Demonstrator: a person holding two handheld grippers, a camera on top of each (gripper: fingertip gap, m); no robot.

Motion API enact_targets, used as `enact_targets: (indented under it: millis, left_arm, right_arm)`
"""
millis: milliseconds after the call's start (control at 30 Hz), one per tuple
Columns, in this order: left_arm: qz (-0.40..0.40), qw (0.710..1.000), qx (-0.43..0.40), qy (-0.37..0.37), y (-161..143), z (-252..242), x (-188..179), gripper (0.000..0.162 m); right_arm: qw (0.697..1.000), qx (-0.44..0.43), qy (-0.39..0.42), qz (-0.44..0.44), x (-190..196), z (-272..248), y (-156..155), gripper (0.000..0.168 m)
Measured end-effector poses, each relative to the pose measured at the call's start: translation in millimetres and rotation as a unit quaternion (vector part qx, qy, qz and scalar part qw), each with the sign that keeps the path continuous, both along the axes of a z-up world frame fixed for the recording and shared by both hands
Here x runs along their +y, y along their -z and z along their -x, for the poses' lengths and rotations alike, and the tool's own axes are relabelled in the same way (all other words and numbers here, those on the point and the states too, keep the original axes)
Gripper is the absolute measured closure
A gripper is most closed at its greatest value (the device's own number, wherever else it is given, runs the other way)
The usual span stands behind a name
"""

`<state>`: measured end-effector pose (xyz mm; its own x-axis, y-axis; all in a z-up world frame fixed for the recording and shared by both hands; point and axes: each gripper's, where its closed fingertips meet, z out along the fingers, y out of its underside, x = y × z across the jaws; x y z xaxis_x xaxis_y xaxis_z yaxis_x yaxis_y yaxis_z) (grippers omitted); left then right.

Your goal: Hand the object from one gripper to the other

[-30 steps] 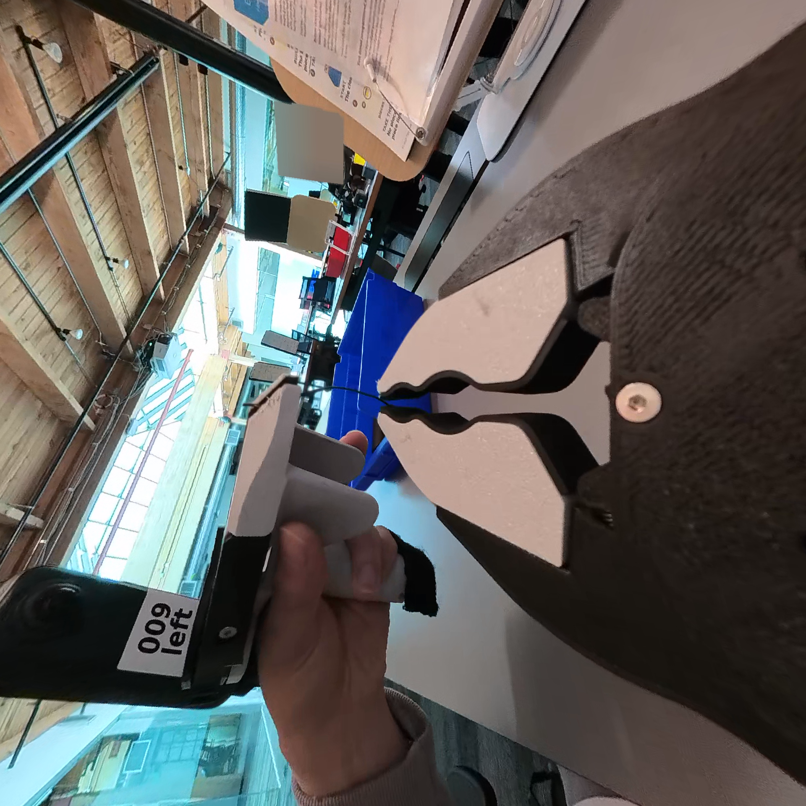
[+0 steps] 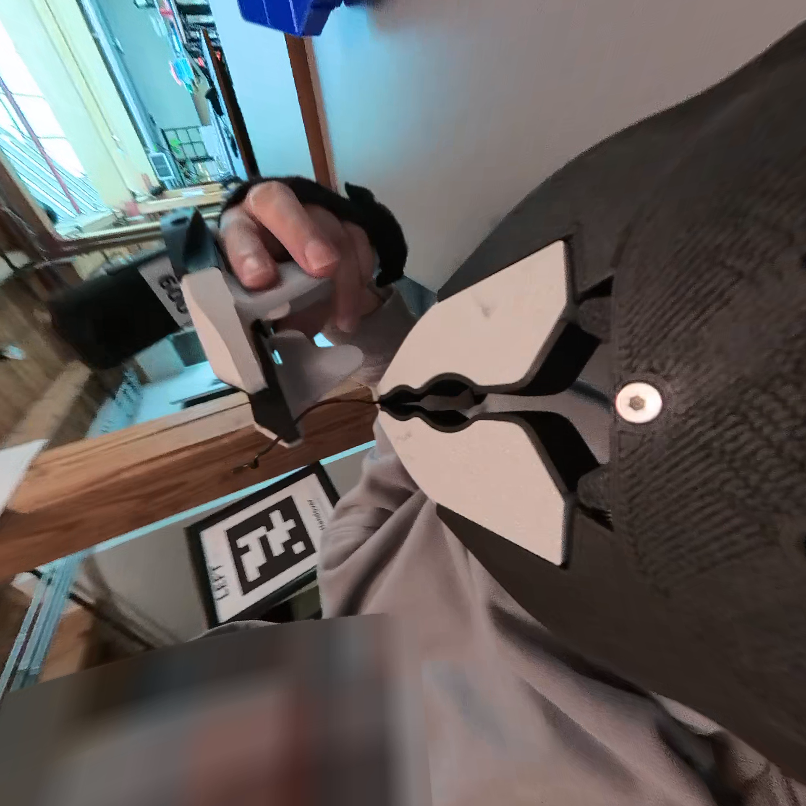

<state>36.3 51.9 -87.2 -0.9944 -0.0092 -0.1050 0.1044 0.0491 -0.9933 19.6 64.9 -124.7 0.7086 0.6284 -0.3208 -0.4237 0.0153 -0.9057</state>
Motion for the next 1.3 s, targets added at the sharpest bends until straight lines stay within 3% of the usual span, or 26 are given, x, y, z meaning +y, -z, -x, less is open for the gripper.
enact_targets:
  millis: [167,800,867,933,1033,1167,1300]
  left_arm:
    - [0.014,0.998,0.013,0.055,-1,14,6,0.143]
    - [-0.003,1.0,-0.015,0.014,6,2,2,0.159]
    - [0.0,1.0,-0.013,-0.006,5,-5,2,0.16]
    - [0.0,0.999,-0.012,-0.039,3,-15,2,0.16]
    - [0.003,0.991,0.008,-0.133,-3,-41,5,0.16]
    - [0.016,0.946,0.071,-0.315,-3,-85,20,0.16]
    - [0.038,0.929,0.083,-0.359,-3,-91,18,0.16]
  right_arm:
    - [0.999,0.023,0.0,0.031,5,-3,7,0.168]
    - [0.998,0.026,0.011,0.057,10,-6,15,0.168]
    - [0.998,0.021,0.027,0.049,11,-9,14,0.168]
    - [0.995,0.01,0.092,0.039,16,-26,15,0.163]
    - [0.969,-0.028,0.245,0.033,21,-65,15,0.137]
    - [0.893,-0.178,0.414,-0.004,13,-94,7,0.124]
    - [0.797,-0.326,0.508,-0.009,10,-106,6,0.12]
